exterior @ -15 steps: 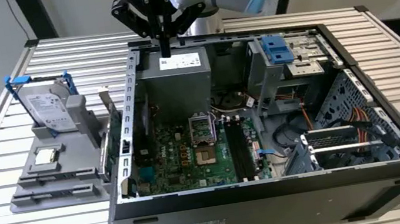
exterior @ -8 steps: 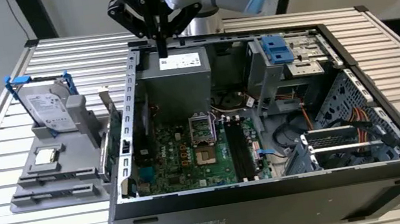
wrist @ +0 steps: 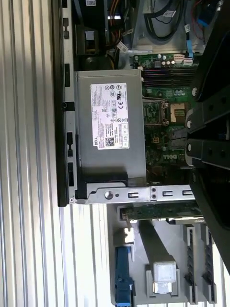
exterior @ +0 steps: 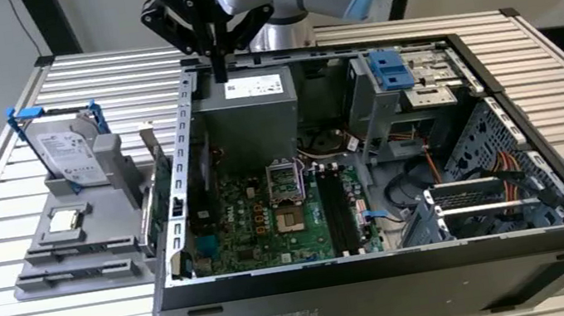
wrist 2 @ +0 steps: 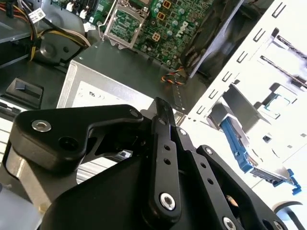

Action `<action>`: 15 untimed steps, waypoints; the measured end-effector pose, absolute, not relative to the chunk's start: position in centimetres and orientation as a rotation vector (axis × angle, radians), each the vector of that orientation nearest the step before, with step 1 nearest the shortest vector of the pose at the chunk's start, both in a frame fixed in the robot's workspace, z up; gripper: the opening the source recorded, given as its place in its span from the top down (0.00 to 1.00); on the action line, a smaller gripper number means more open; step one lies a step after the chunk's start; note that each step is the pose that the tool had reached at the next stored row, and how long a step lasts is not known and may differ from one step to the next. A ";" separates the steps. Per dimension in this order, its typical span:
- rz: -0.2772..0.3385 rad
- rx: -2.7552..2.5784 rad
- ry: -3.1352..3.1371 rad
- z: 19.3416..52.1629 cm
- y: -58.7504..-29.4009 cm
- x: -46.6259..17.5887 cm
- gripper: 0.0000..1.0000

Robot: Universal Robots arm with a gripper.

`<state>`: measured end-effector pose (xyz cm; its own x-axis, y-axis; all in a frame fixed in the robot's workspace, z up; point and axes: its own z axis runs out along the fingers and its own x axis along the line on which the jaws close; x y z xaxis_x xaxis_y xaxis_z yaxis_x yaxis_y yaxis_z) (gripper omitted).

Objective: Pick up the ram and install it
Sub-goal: 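Reach for the ram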

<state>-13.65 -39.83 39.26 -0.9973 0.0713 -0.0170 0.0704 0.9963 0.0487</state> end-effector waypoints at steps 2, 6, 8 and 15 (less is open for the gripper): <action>0.075 0.111 3.120 39.3 -39.8 -13.8 1.00; 0.075 0.111 3.121 39.3 -39.8 -14.2 1.00; 0.075 0.111 3.122 39.3 -39.8 -14.4 1.00; 0.075 0.111 3.124 39.3 -39.8 -15.2 1.00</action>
<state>-15.18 -39.82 39.26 -0.9974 0.0712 -0.0127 0.0705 0.9963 0.0486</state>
